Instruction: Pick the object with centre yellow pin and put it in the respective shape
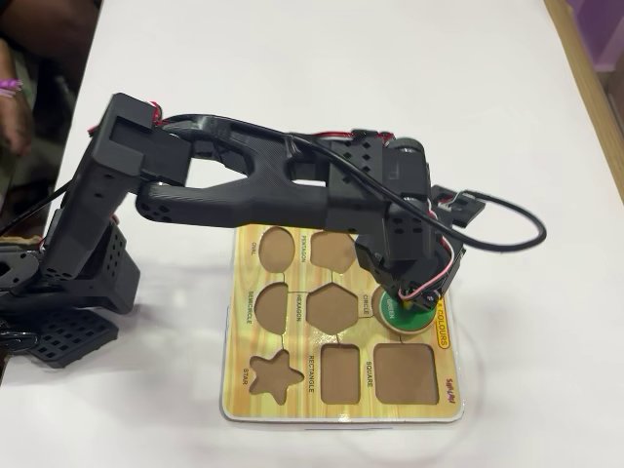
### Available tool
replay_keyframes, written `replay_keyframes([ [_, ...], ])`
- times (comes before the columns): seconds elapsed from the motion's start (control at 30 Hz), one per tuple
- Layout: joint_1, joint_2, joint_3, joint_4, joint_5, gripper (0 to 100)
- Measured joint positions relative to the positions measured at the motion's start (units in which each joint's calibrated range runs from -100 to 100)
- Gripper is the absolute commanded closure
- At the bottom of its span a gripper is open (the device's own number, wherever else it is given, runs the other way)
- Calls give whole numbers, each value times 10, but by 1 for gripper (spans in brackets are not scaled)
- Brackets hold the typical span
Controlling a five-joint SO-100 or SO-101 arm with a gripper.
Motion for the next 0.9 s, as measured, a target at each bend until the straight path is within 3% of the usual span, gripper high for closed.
replay_keyframes([
  [0.27, 0, 0, -1, -15, -67, 99],
  [0.9, -53, 26, -1, -14, -66, 99],
])
